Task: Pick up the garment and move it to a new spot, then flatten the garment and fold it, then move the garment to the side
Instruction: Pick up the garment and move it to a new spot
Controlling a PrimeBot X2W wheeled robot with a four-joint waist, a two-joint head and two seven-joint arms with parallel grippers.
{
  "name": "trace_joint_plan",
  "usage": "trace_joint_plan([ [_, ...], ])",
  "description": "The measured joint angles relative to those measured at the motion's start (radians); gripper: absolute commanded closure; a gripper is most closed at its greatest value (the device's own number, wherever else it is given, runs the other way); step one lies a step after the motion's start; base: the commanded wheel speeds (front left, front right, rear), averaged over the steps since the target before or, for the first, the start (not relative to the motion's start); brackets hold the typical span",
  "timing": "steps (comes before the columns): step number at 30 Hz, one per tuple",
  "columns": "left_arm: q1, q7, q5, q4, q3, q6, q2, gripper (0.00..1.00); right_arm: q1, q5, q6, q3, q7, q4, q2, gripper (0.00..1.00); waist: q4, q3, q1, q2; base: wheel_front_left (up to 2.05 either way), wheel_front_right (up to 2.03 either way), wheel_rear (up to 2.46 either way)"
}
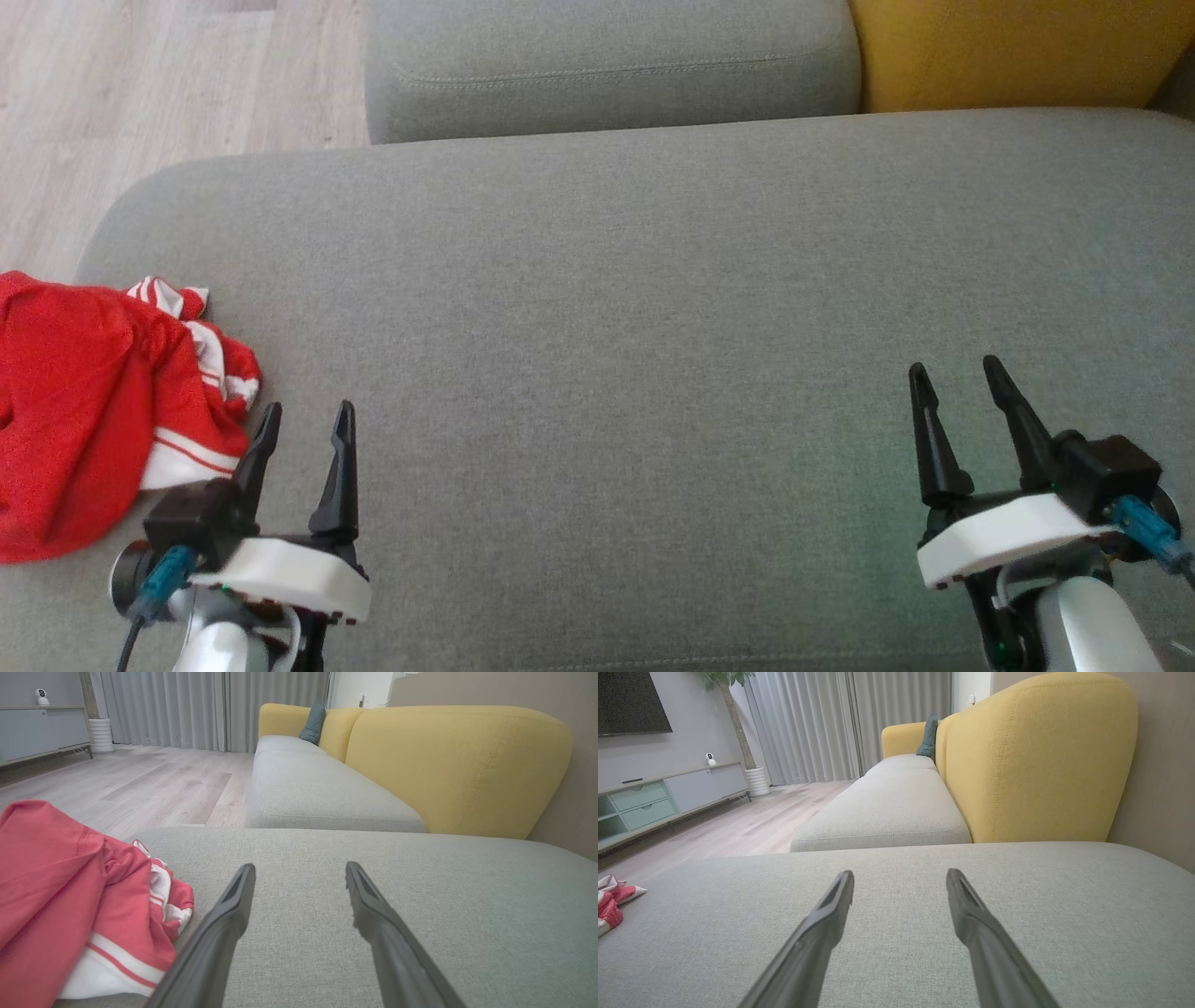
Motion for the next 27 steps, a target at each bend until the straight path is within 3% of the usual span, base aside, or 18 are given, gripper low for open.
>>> trace_joint_plan([
  [11,-0.008,0.000,0.036,0.000,0.001,0.005,0.000,0.00,0.000,-0.004,0.000,-0.007,0.009,-0.016,0.000,0.00,0.052,0.008,0.0000,0.0000,0.00,0.00,0.00],
  [27,-0.046,0.000,0.051,0.001,0.035,0.018,0.020,0.00,-0.001,-0.013,0.000,0.022,0.035,-0.058,0.001,0.00,0.238,0.015,0.0000,0.0000,0.00,0.00,0.00],
])
